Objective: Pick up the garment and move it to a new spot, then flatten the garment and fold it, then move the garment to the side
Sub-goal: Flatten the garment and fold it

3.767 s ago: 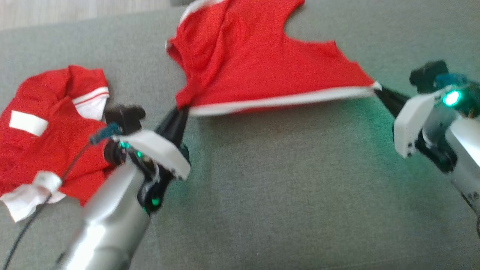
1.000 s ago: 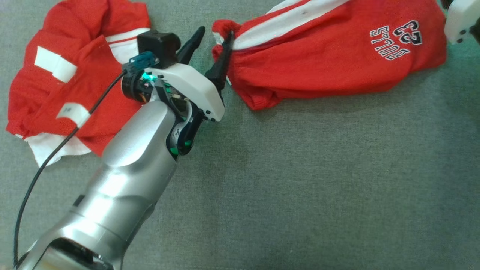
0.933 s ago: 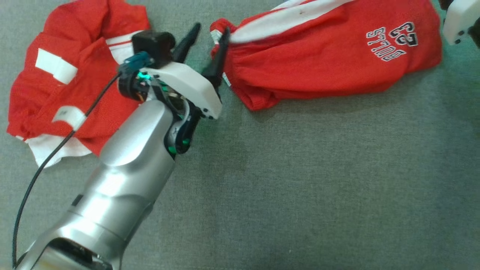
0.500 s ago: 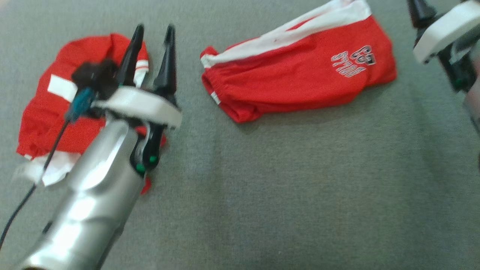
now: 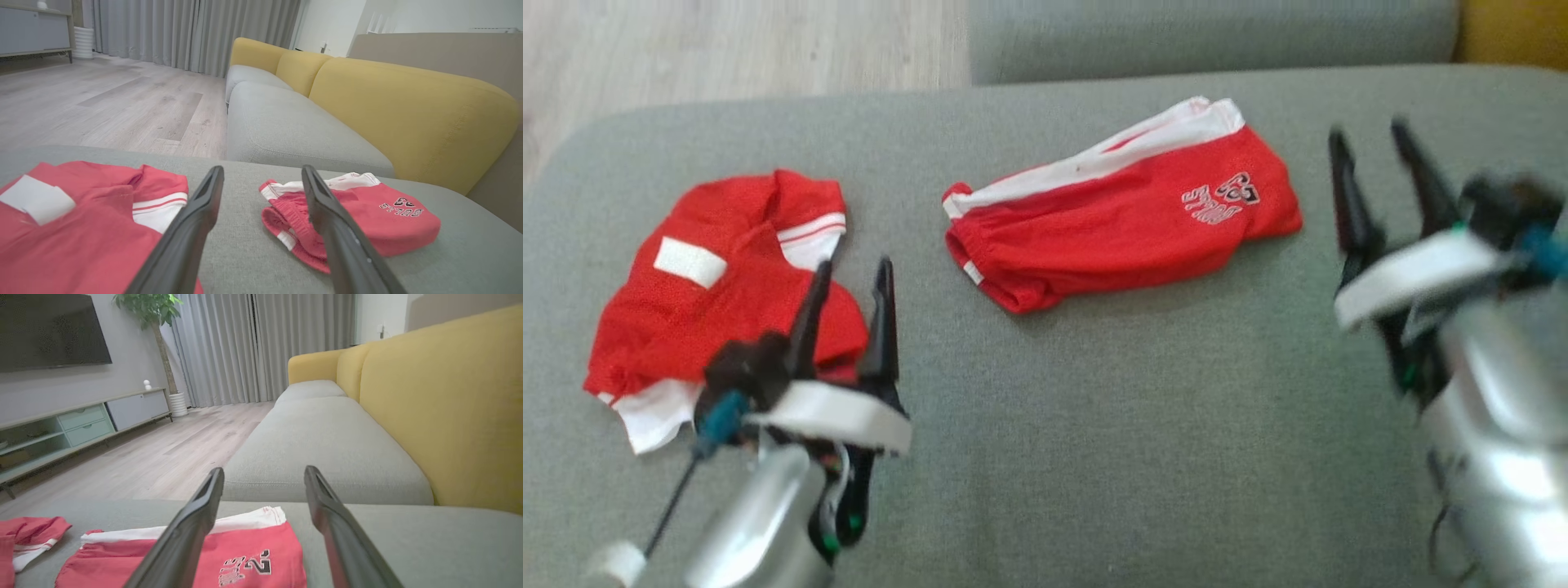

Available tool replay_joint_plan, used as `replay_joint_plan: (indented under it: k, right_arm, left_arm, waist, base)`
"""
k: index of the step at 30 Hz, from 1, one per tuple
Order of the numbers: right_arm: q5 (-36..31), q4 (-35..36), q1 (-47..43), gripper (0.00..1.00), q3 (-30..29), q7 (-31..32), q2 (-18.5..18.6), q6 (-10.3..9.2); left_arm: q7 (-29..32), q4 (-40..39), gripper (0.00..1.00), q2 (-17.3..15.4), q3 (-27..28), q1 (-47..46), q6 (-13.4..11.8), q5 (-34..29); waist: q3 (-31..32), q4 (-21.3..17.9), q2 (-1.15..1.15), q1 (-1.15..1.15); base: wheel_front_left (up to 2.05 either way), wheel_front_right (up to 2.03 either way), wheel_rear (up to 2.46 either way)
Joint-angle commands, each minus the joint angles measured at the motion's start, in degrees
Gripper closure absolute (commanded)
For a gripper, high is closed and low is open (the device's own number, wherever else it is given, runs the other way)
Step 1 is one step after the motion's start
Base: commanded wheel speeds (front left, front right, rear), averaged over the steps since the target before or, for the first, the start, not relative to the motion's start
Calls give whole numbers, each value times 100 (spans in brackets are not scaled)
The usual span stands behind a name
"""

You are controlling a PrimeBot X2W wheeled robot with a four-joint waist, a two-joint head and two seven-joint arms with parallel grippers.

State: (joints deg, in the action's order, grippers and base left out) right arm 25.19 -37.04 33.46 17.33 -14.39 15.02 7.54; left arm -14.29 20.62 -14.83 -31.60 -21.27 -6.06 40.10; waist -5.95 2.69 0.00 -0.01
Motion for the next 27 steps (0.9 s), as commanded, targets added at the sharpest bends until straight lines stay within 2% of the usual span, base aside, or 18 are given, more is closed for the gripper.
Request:
replay_joint_plan:
  k: [1, 6, 10, 19, 27]
  right_arm:
    - [-160, 326, -200, 0, -119, -60, -202, -5]
    - [-694, 758, -1327, 0, -649, -59, -811, -5]
    - [-884, 1066, -1955, 0, -974, -12, -1089, -5]
    - [-1066, 1608, -2270, 0, -1109, 258, -1206, -5]
    - [-1170, 1817, -1777, 0, -1461, 625, -1213, -5]
  left_arm:
    - [-68, -244, 0, -96, 270, -51, -25, -132]
    - [-70, -443, 0, 58, 450, 567, -37, -567]
    - [-70, -496, 0, 283, 676, 957, -15, -856]
    - [-70, -550, 0, 627, 1167, 1206, 234, -1251]
    - [-71, -449, 0, 844, 1295, 980, 534, -1554]
  waist:
    - [169, -17, 0, 1]
    - [346, -18, 0, 1]
    - [381, -24, 0, 1]
    - [232, -44, 0, 1]
    - [-172, 180, 0, 1]
  base:
    - [0, 0, 0]
    - [0, 0, 0]
    - [0, 0, 0]
    - [0, 0, 0]
    - [0, 0, 0]
